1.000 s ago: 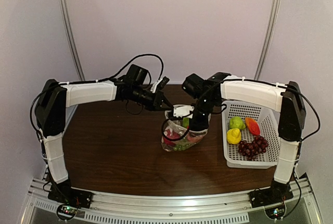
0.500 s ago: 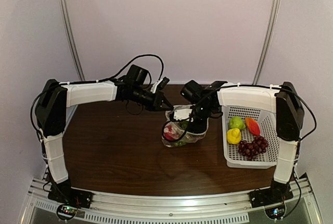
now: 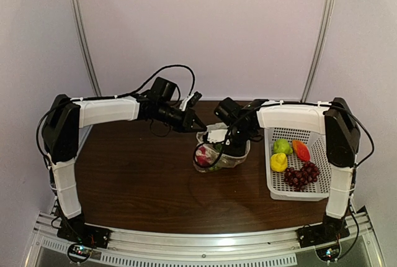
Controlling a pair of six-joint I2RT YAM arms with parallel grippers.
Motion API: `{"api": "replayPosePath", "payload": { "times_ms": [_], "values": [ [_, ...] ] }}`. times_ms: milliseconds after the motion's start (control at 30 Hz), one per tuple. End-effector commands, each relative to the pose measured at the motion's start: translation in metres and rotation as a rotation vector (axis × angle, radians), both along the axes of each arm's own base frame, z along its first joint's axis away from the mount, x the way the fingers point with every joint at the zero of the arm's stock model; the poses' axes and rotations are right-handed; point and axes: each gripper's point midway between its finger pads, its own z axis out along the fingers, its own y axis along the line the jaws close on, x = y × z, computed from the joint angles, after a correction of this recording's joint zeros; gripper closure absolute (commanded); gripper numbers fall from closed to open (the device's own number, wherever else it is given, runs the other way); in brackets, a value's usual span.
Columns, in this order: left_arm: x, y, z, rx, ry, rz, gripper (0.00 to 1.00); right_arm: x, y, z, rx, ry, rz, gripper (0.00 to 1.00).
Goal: Open the zip-top bag and remove the fake food
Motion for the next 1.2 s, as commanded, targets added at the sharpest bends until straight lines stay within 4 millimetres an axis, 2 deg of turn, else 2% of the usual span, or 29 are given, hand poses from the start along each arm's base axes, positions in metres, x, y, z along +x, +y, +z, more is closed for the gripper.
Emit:
{"api": "replayPosePath", "payload": {
  "times_ms": [0, 100, 200, 500, 733, 833, 967, 1167],
  "values": [
    [0.004, -0.002, -0.004, -0.006, -0.008, 0.006, 1.0, 0.001, 0.012, 0.058, 0.136, -0.039, 0.004, 0.49],
    [0.004, -0.002, -0.003, -0.007, -0.011, 0.005, 1.0, -0.006, 0.024, 0.087, 0.241, -0.035, 0.033, 0.5],
    [0.004, -0.002, -0.001, -0.006, -0.015, 0.005, 1.0, -0.011, 0.032, 0.107, 0.318, -0.037, 0.046, 0.5],
    [0.005, 0.0, 0.005, 0.0, -0.038, 0.01, 1.0, -0.027, 0.041, 0.13, 0.421, 0.015, 0.068, 0.51],
    [0.006, 0.001, 0.009, 0.003, -0.054, 0.014, 1.0, -0.043, 0.036, 0.171, 0.497, -0.013, 0.105, 0.51],
    [0.006, 0.001, 0.007, 0.006, -0.054, 0.014, 1.0, -0.045, 0.025, 0.186, 0.512, -0.032, 0.094, 0.51],
    [0.006, 0.002, 0.006, 0.009, -0.056, 0.015, 1.0, -0.04, -0.001, 0.197, 0.53, -0.049, 0.043, 0.52],
    [0.006, 0.001, 0.007, 0.01, -0.059, 0.013, 1.0, -0.024, -0.063, 0.194, 0.528, -0.048, -0.106, 0.52]
  ]
}}
